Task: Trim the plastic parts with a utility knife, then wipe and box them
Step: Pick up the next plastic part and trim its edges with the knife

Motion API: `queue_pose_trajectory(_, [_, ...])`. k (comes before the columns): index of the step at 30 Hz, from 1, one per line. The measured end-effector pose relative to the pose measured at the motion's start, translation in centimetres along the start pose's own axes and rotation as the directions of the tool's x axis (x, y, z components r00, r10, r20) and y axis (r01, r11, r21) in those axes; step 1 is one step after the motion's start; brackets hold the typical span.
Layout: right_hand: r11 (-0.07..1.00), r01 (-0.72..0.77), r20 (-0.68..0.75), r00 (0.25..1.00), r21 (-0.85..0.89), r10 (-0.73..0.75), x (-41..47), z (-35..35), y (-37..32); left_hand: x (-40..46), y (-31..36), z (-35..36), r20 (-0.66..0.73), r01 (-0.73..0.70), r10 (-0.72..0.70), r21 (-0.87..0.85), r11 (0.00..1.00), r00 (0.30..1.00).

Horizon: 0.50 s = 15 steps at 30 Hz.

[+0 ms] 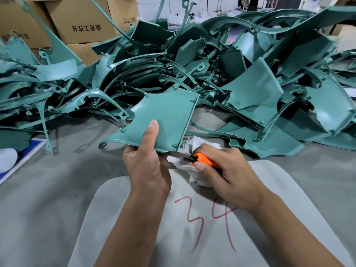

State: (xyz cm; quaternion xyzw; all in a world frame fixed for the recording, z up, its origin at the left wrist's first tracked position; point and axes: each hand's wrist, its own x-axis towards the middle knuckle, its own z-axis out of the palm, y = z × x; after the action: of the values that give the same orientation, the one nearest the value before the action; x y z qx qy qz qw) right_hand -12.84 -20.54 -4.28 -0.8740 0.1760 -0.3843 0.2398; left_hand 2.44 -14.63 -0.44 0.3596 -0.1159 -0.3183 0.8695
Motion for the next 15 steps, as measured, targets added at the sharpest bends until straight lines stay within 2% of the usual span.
queue_pose_trajectory(4, [1.0,0.006,-0.061,0.998,0.029,-0.004,-0.1,-0.2,0.3,0.1,0.0,0.1,-0.002,-0.006,0.006,-0.001,1.0,1.0])
queue_pose_trajectory(7, [1.0,-0.029,-0.151,0.988,-0.009,0.028,0.0,-0.3,0.6,0.2,0.0,-0.3,0.063,0.024,-0.026,0.027,0.999,0.998])
queue_pose_trajectory(11, [0.988,-0.142,-0.401,0.91,-0.056,0.108,0.2,-1.4,1.4,0.2,0.4,-0.5,0.133,0.018,-0.026,0.062,0.998,0.991])
queue_pose_trajectory(15, [0.937,-0.345,-0.513,0.815,-0.059,0.268,0.2,-1.9,2.3,0.4,0.6,-0.6,0.211,-0.037,0.013,0.107,0.994,0.977])
